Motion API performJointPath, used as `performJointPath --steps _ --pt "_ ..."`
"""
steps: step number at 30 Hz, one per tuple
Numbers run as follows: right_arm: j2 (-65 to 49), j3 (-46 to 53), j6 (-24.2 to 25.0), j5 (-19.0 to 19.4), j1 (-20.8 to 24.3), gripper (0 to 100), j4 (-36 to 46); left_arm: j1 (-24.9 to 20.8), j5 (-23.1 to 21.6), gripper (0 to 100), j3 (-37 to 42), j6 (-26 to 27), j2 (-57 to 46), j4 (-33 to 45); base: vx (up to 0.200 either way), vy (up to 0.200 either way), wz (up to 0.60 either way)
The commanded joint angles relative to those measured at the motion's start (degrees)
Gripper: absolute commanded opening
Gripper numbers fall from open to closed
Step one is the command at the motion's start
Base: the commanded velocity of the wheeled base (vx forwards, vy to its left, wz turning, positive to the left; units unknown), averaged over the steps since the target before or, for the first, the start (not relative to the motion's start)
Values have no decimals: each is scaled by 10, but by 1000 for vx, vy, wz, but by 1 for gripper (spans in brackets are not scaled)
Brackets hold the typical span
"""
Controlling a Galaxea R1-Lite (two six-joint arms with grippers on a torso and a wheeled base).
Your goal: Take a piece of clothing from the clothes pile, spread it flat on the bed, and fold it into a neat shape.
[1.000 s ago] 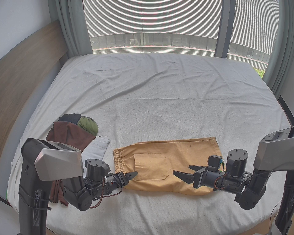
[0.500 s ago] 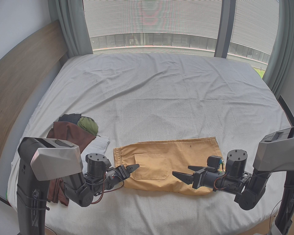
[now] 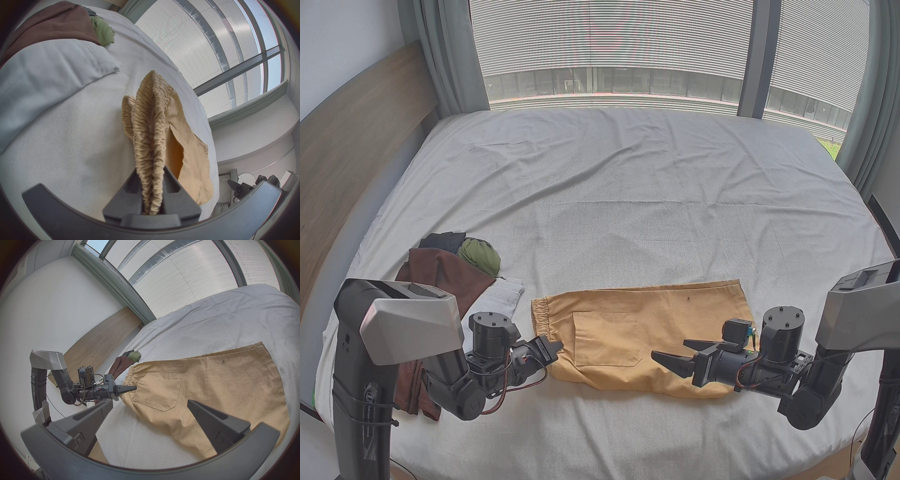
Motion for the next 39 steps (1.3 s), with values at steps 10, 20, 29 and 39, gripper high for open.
performJointPath --steps 10,20,29,39 --pt "25 0 0 -1 0 100 -19 35 11 0 65 40 -61 24 0 0 0" --pt "32 0 0 -1 -2 100 -22 75 2 0 112 70 -106 22 0 0 0" --pt "32 0 0 -1 0 100 -22 128 -23 0 147 92 -130 20 0 0 0" --pt "31 -1 0 -1 0 100 -23 143 -42 0 160 94 -146 19 0 0 0"
